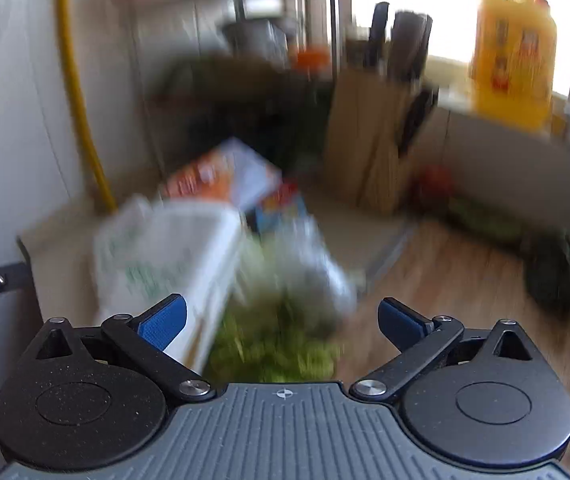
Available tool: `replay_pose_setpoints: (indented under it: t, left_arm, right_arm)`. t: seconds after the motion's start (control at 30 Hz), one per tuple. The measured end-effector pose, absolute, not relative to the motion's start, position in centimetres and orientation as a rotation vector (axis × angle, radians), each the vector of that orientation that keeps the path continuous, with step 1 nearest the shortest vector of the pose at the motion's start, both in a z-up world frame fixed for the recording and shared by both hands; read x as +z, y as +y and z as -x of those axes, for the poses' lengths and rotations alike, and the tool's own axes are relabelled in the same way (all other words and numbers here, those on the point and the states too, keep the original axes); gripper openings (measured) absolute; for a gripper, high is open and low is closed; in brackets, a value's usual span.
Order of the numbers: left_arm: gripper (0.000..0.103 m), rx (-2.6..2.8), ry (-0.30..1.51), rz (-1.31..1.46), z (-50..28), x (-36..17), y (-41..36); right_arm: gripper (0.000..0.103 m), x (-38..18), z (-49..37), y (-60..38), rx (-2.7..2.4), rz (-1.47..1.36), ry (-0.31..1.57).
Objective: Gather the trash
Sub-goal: 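Move left tool to one white foam box while right tool reaches the other, then close left tool on its foam box while right tool closes on the other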
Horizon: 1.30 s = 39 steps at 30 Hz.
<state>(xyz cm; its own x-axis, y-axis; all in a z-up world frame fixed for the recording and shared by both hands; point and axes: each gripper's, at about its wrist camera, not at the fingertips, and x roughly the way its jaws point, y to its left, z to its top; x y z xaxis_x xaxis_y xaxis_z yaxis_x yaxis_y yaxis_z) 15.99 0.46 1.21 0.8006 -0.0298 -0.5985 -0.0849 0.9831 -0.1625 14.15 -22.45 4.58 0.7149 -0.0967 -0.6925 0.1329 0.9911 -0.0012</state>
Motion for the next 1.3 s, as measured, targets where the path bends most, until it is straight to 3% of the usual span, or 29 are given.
replay_pose_setpoints:
  t: [0.07,0.3,1.03,1.3]
  left_arm:
    - [0.094,0.001,0.666,0.184,-17.2,1.1,0.3]
    - [0.094,-0.077,0.717,0.194,-20.9,0.1,0.5]
    - [0.094,-0.303,0.867,0.488,-29.2,-5.3,4.0]
    - [0.095,-0.410,0.907,0.502,-31.3,-5.4,1.9]
  right_arm:
    - [0.097,2.6,-14.7,-23.1,-0.153,-0.112,0.847]
    - [0.103,3.2,-15.6,-21.5,-0.094,-0.142,0.750]
    - [0.103,2.1,-21.0,-21.9,-0.042,-0.178,0.786]
    - [0.103,1.1,-22.8,-23.3,0.084,-0.286,0.839]
